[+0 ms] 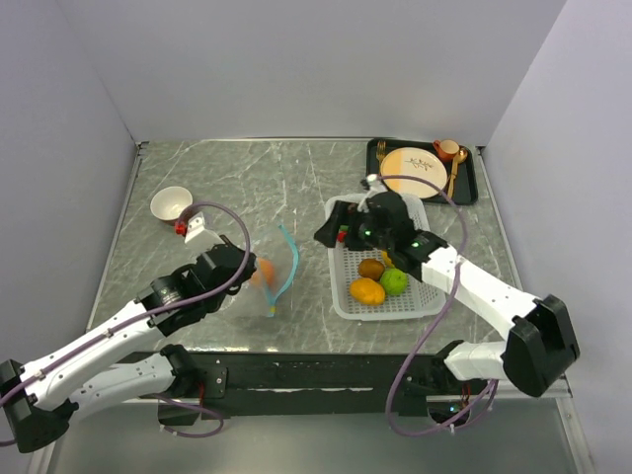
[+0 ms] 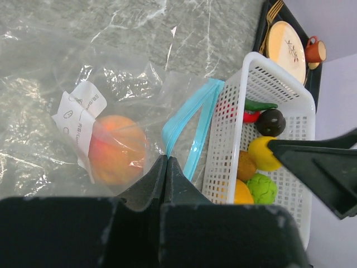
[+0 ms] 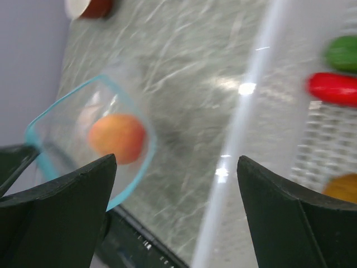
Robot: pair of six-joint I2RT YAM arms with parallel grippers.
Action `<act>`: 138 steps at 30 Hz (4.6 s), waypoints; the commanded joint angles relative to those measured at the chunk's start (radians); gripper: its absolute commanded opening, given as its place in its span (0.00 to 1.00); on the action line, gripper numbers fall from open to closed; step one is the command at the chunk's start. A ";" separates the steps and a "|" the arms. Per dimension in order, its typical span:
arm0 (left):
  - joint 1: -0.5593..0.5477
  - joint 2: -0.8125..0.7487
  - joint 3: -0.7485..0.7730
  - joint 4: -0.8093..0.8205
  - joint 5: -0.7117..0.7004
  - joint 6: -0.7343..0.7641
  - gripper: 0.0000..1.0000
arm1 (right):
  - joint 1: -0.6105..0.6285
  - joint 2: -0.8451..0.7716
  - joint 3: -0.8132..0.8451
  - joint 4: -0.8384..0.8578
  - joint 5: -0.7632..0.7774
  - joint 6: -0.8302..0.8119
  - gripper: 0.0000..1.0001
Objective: Place the food in the zip-top bag and seal the zipper
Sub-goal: Adjust the zipper food storage bag at the center of the board, then pick up the fake fruit from the bin.
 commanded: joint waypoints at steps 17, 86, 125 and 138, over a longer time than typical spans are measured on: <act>0.001 -0.051 0.010 -0.010 -0.058 -0.013 0.01 | 0.122 0.336 0.221 0.054 -0.209 0.000 0.67; -0.005 0.179 0.168 0.006 0.052 0.053 0.01 | -0.078 0.022 0.097 -0.256 0.446 -0.005 1.00; -0.008 0.248 0.130 0.070 0.086 0.071 0.01 | -0.261 0.144 -0.082 -0.189 0.469 0.059 0.92; -0.008 0.201 0.113 0.064 0.077 0.073 0.01 | -0.266 0.175 -0.093 -0.170 0.451 0.043 0.59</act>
